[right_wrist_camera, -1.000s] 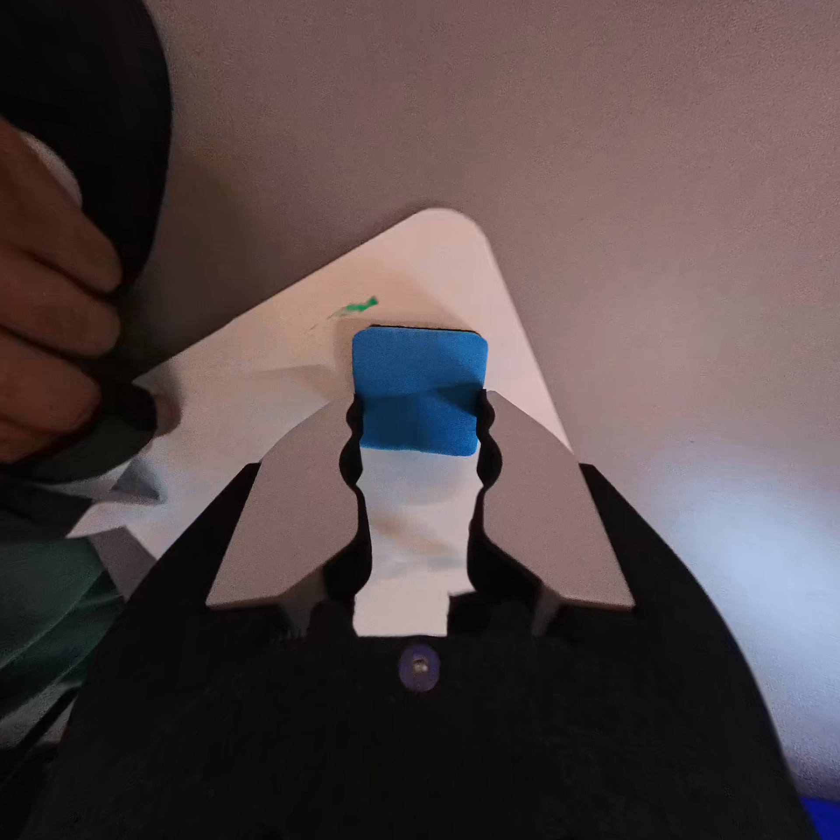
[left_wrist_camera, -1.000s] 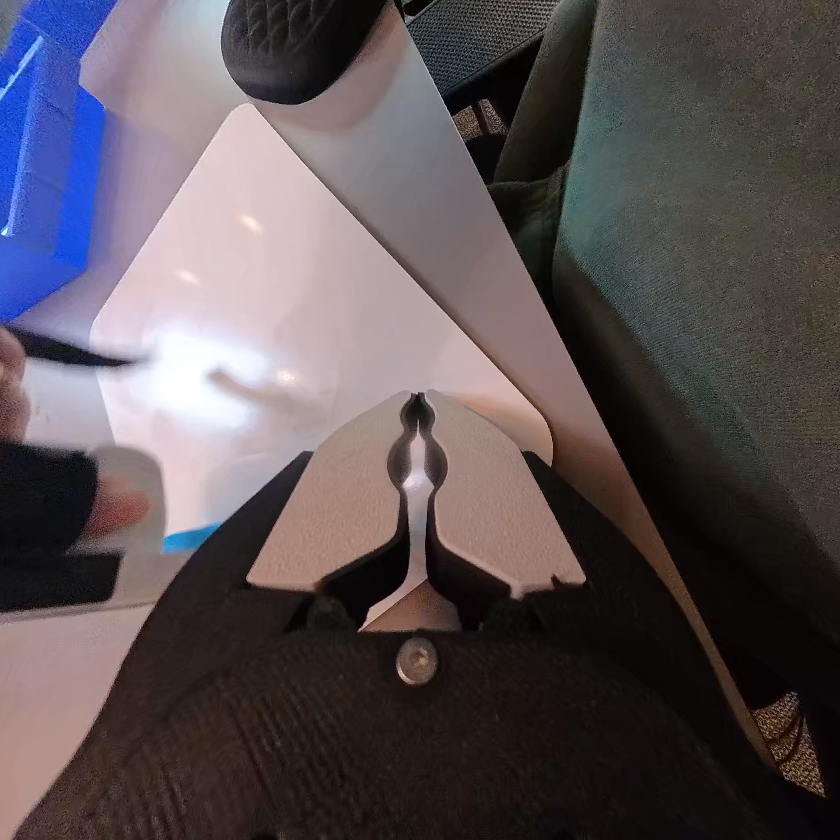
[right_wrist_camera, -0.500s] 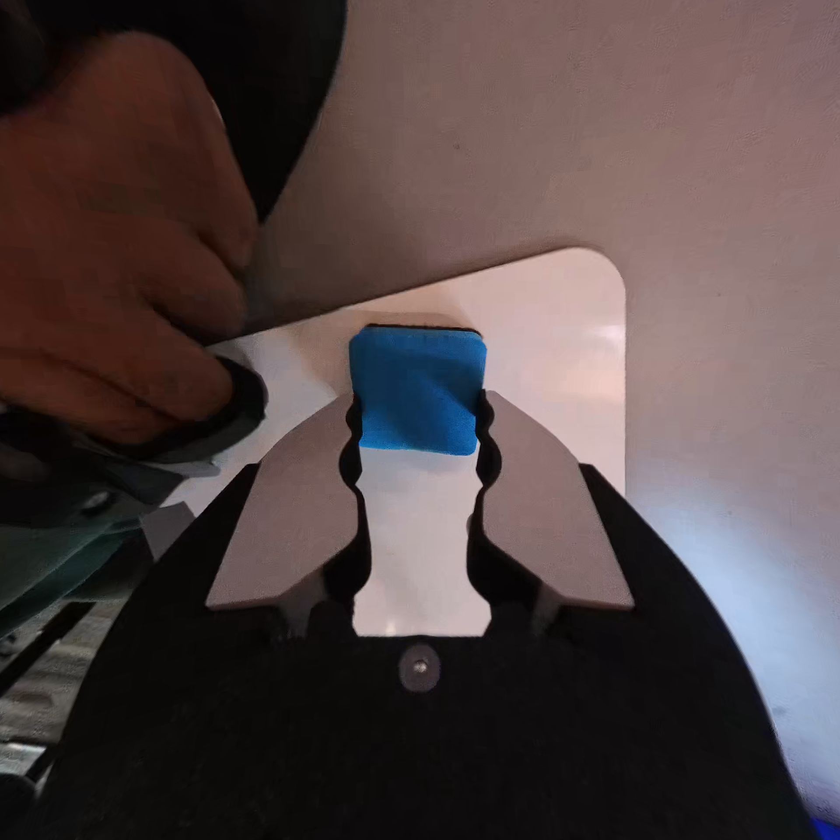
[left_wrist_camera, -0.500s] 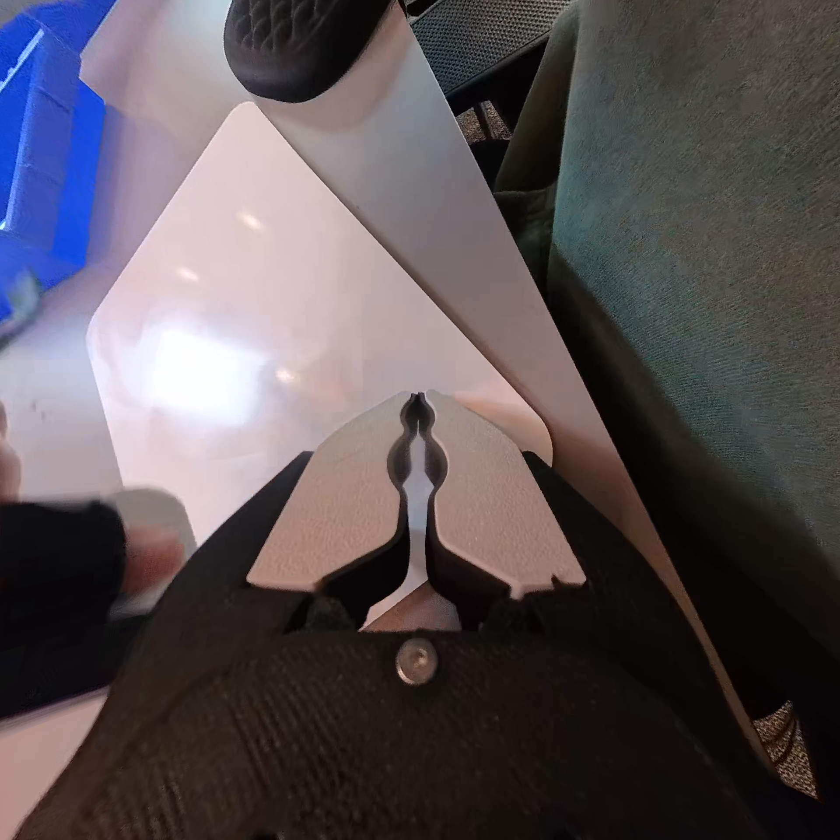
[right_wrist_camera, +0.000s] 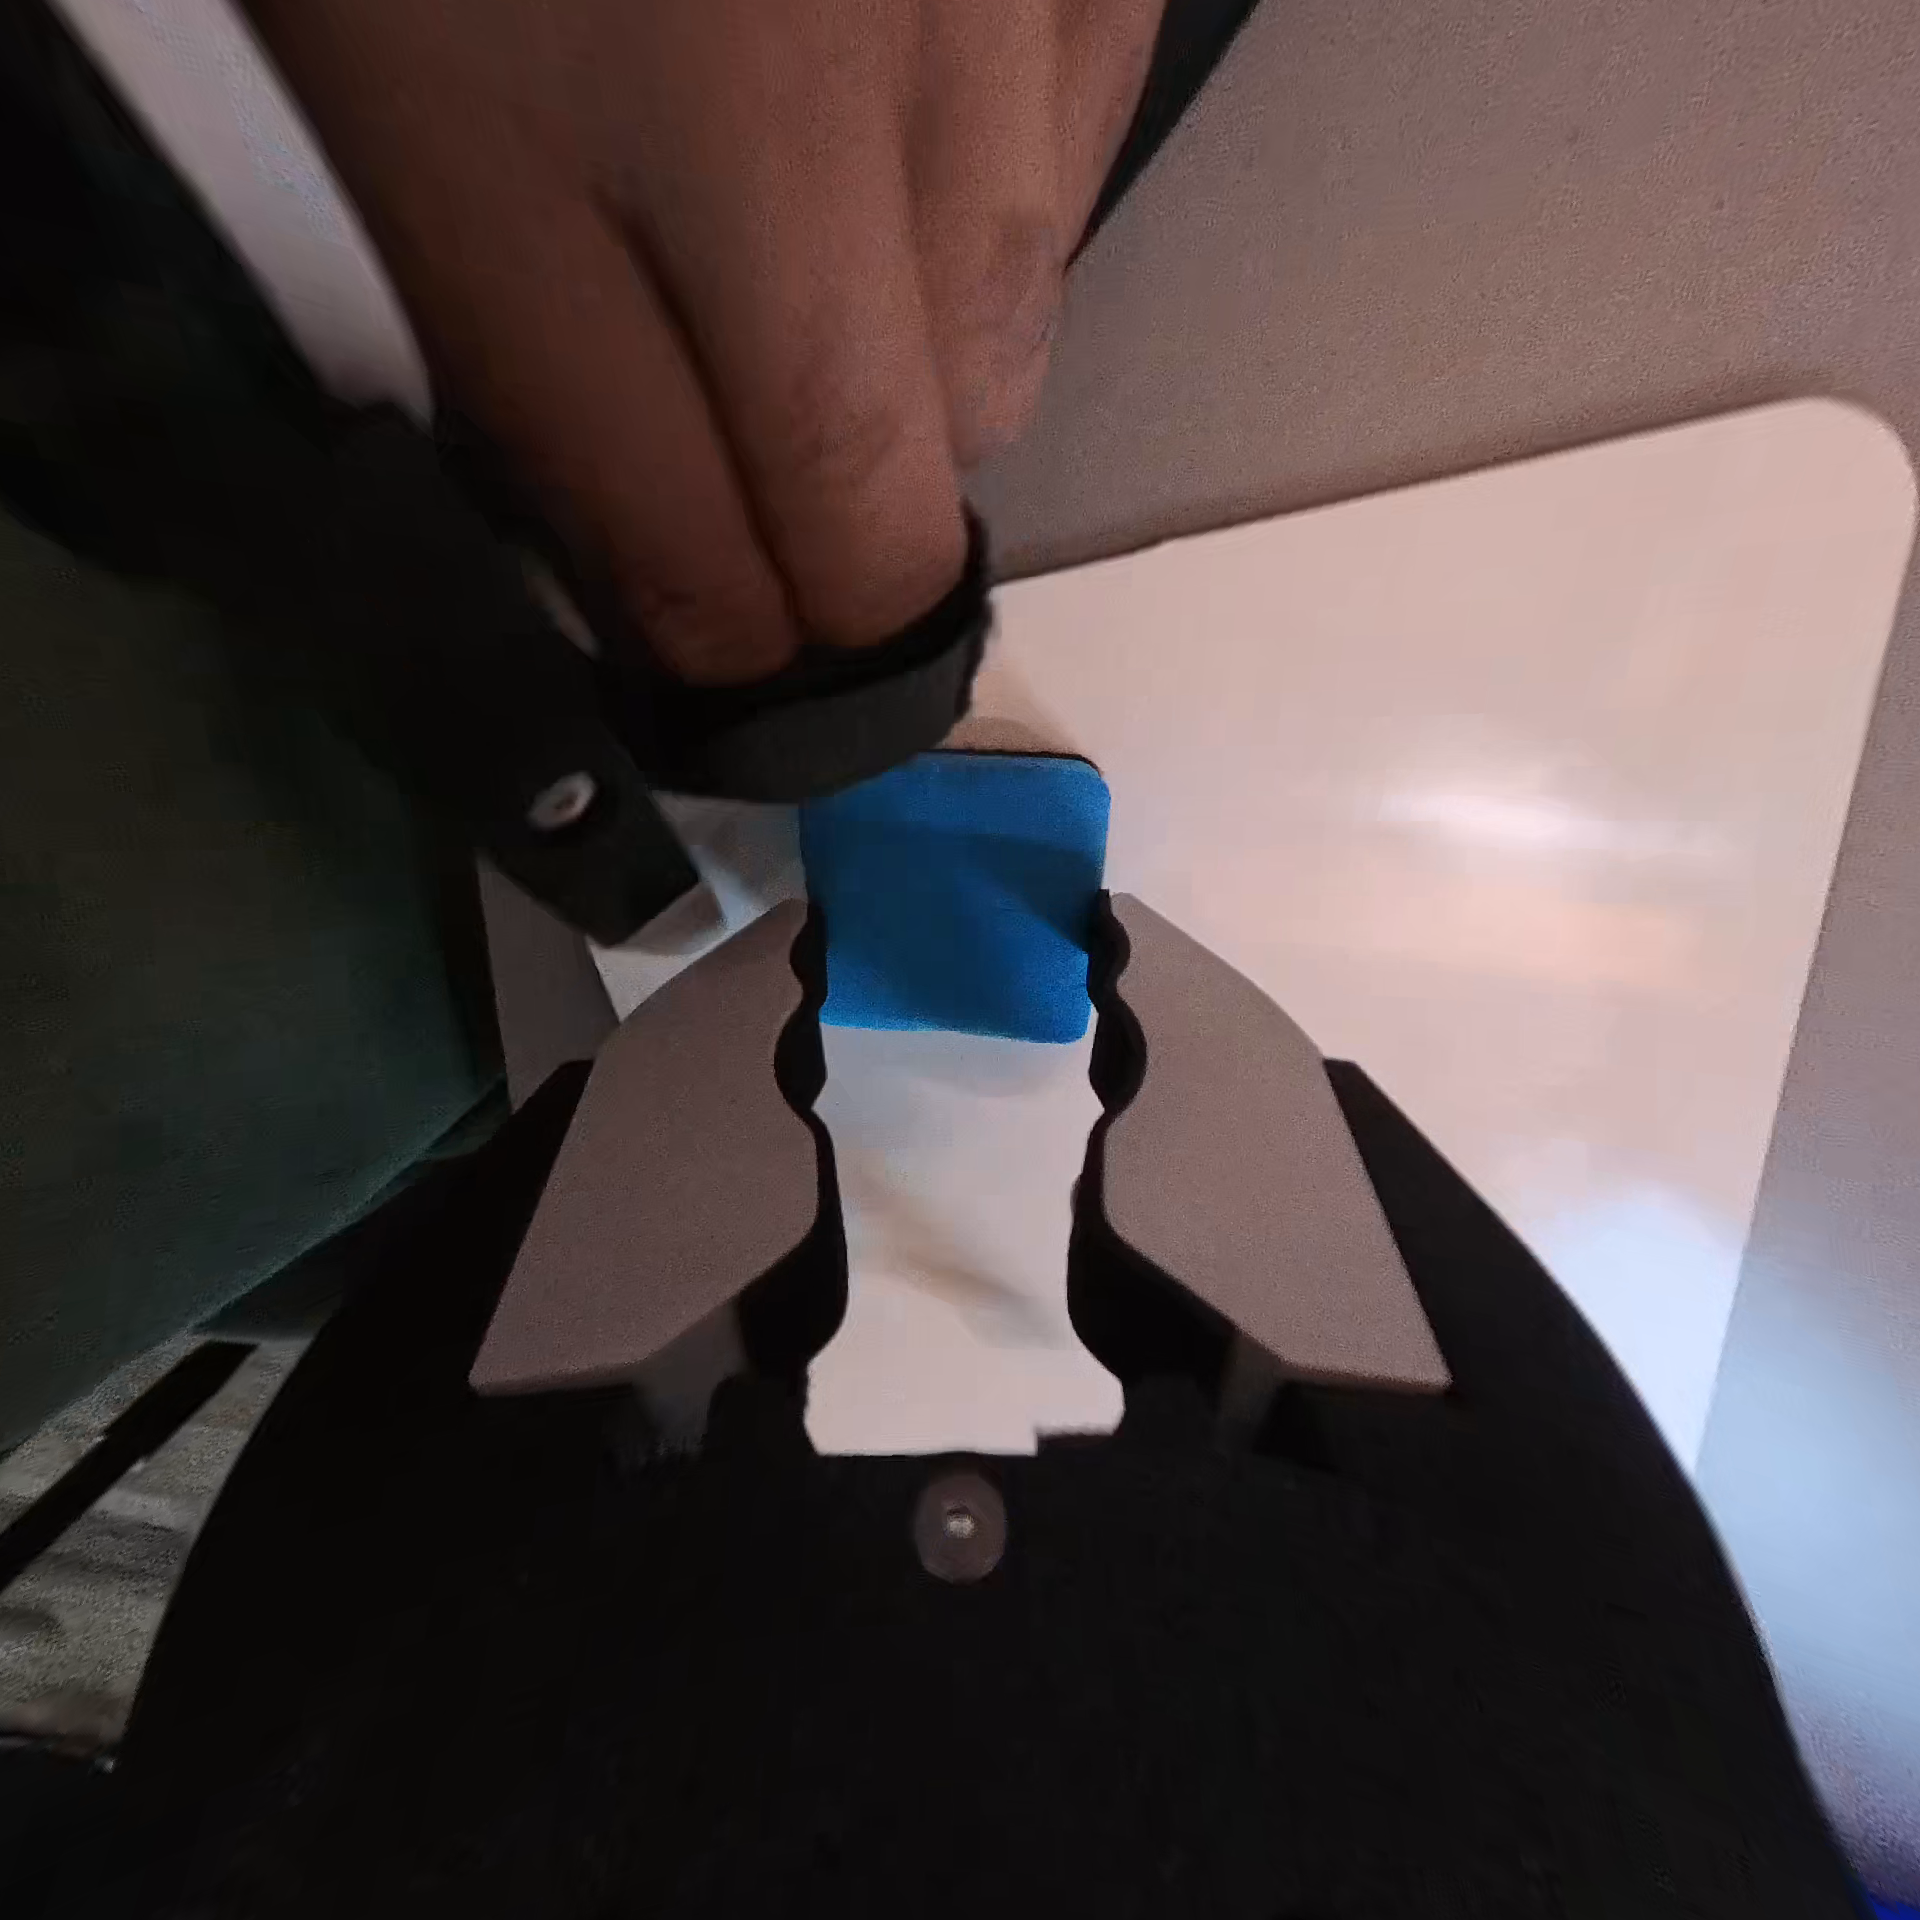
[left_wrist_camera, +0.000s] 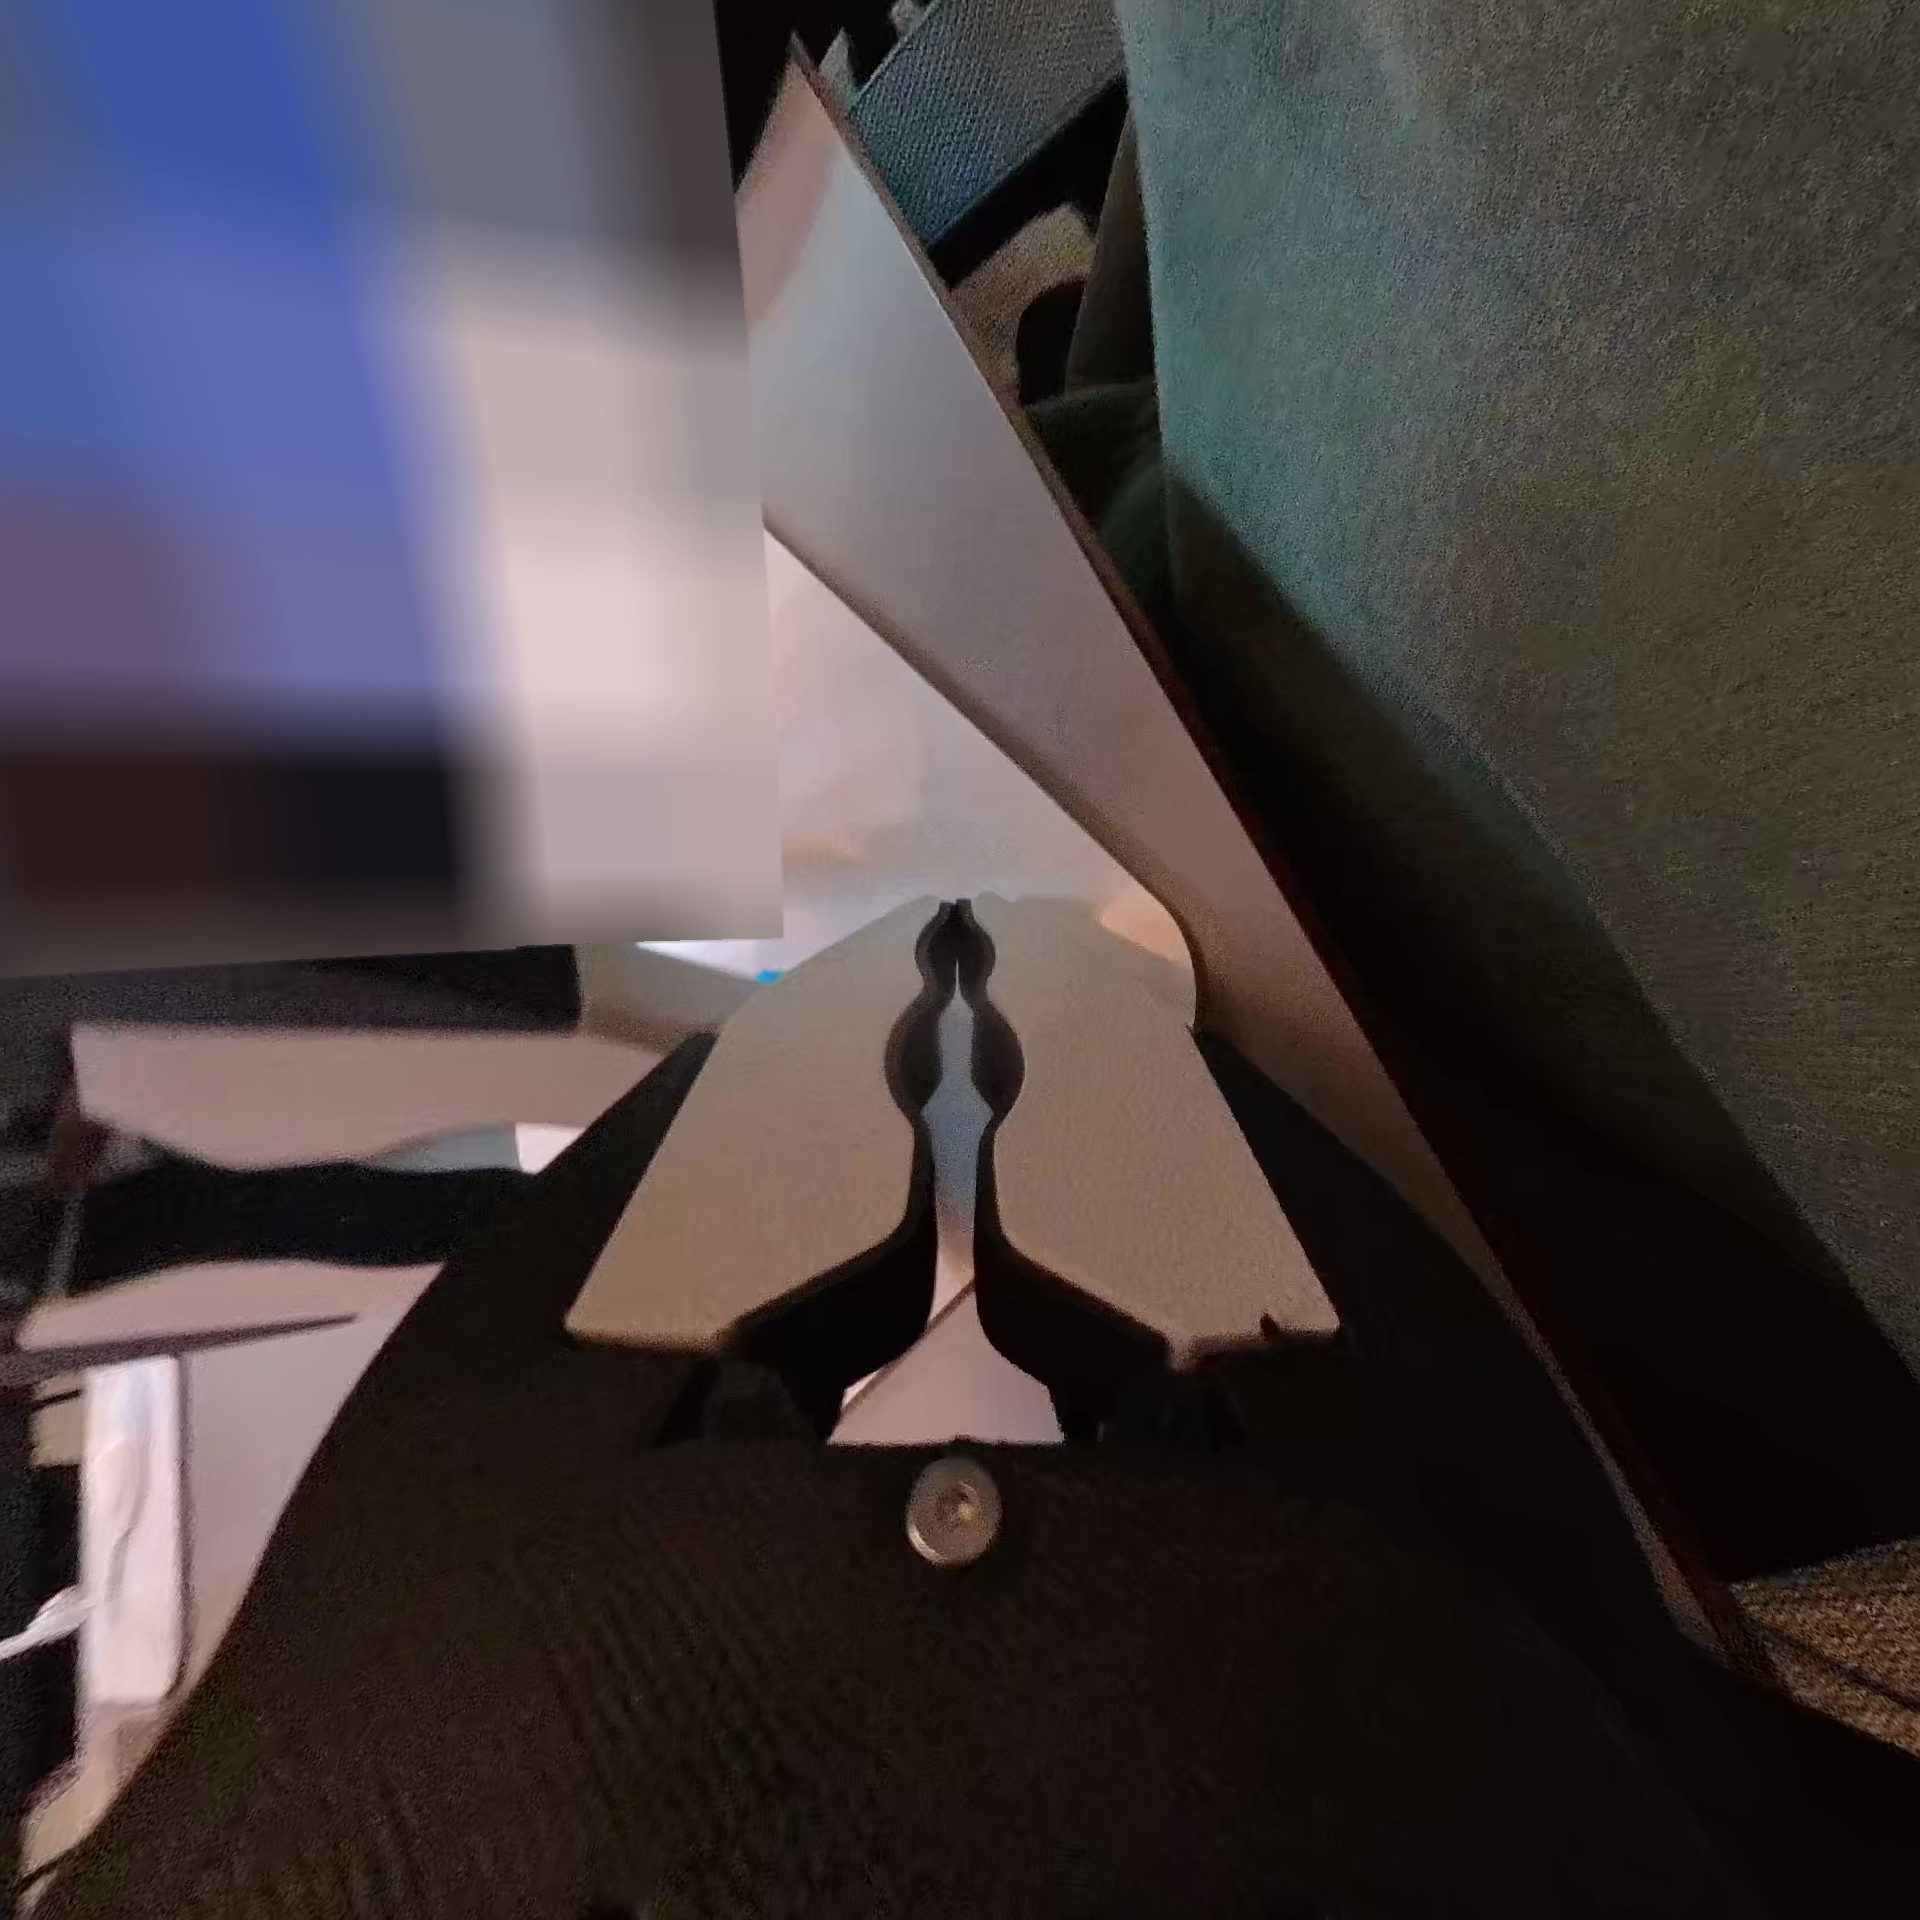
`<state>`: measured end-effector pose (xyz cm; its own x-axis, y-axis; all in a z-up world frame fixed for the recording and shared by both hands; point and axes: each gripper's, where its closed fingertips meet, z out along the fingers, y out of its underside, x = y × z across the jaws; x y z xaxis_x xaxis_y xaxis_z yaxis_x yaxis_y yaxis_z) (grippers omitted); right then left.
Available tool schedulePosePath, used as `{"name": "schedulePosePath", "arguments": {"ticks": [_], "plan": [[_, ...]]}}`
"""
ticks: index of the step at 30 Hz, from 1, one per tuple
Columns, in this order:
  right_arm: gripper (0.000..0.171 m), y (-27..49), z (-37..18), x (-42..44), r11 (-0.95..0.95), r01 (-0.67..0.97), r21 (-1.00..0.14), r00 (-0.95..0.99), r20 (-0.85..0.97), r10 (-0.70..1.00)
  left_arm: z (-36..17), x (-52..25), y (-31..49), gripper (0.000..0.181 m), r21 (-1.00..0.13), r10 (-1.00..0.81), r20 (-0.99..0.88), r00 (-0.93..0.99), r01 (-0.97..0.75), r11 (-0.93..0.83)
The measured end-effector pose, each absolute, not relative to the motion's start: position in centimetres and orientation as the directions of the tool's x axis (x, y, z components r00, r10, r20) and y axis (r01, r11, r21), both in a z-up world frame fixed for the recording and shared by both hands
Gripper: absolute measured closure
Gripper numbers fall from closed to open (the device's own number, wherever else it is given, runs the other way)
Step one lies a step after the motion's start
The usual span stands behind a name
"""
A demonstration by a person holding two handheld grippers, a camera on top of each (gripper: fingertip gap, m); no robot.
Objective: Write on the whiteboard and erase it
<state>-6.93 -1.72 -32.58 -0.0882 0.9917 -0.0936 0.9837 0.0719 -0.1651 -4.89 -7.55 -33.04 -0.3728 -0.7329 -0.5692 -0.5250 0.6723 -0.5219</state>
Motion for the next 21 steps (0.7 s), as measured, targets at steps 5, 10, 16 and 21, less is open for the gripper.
{"name": "schedulePosePath", "arguments": {"ticks": [5,10,16,21], "plan": [[0.122,4.9,-32.6,-10.2,-0.052,0.968,-0.247,0.041,-0.052,0.998,-33.0,-5.3,-7.5,0.181,-0.529,-0.745,-0.568,-0.35,-0.538,0.656],[0.122,12.4,-32.5,-1.9,-0.345,0.915,-0.21,0.349,-0.019,0.937,-33.1,-5.4,-7.2,0.181,-0.571,-0.791,-0.514,-0.331,-0.557,0.604],[0.122,13.8,-32.3,14.7,-0.702,0.687,-0.188,0.711,-0.027,0.703,-33.1,-5.4,-7.3,0.181,-0.594,-0.817,-0.474,-0.326,-0.566,0.571],[0.121,8.6,-32.3,16.2,-0.703,0.68,-0.207,0.706,-0.073,0.704,-33.1,-5.3,-7.0,0.181,-0.616,-0.848,-0.432,-0.307,-0.586,0.526]]}}
